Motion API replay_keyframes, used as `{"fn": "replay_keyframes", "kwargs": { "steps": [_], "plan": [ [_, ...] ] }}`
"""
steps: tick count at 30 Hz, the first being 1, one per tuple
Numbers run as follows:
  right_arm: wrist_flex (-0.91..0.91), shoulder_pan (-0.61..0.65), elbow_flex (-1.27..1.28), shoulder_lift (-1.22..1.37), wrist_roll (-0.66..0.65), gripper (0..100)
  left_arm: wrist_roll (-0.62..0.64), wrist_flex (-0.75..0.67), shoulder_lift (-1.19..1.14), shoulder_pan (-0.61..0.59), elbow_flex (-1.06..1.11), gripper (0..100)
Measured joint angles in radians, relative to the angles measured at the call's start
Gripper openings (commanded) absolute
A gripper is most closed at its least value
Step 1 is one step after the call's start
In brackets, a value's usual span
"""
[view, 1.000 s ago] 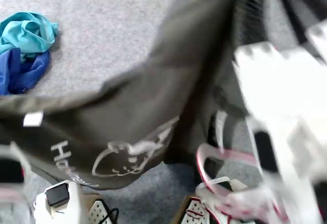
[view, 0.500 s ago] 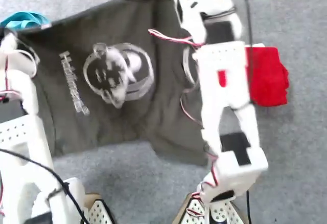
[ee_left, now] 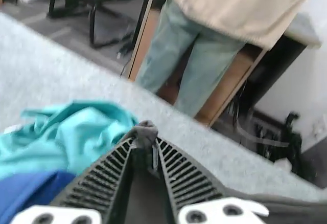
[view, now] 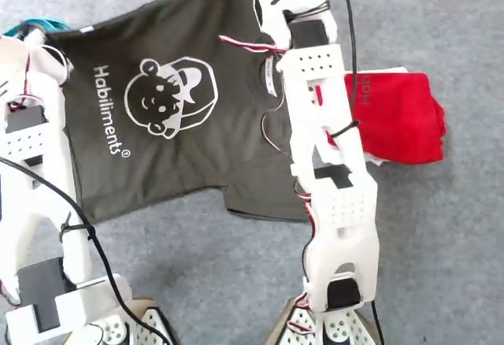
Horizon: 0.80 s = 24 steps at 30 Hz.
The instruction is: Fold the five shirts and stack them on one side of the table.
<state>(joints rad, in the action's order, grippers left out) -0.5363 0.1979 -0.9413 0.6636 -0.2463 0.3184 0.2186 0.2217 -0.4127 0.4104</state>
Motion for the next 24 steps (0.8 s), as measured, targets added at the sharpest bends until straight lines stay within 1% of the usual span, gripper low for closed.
{"fn": "replay_keyframes", "kwargs": {
  "steps": [6, 10, 17, 20, 21, 24],
  "plan": [
    [-0.292, -0.020, -0.144, 0.015, -0.005, 1.4, 0.000, 0.180, -0.003, 0.000, 0.000, 3],
    [-0.496, -0.020, -0.207, 0.015, -0.072, 1.4, 0.000, 0.292, -0.003, 0.000, 0.000, 3],
    [-0.957, -0.021, -0.313, 0.015, -0.175, 1.3, -0.084, 0.520, -0.003, 0.006, 0.002, 3],
    [-1.143, -0.021, -0.368, 0.015, -0.196, 1.3, -0.112, 0.611, -0.003, 0.006, 0.035, 3],
    [-1.181, -0.023, -0.379, 0.015, -0.196, 1.3, -0.118, 0.635, 0.009, 0.006, 0.054, 3],
    [-1.217, -0.058, -0.393, 0.015, -0.196, 1.3, -0.144, 0.695, 0.089, 0.040, 0.123, 3]
  ]
}}
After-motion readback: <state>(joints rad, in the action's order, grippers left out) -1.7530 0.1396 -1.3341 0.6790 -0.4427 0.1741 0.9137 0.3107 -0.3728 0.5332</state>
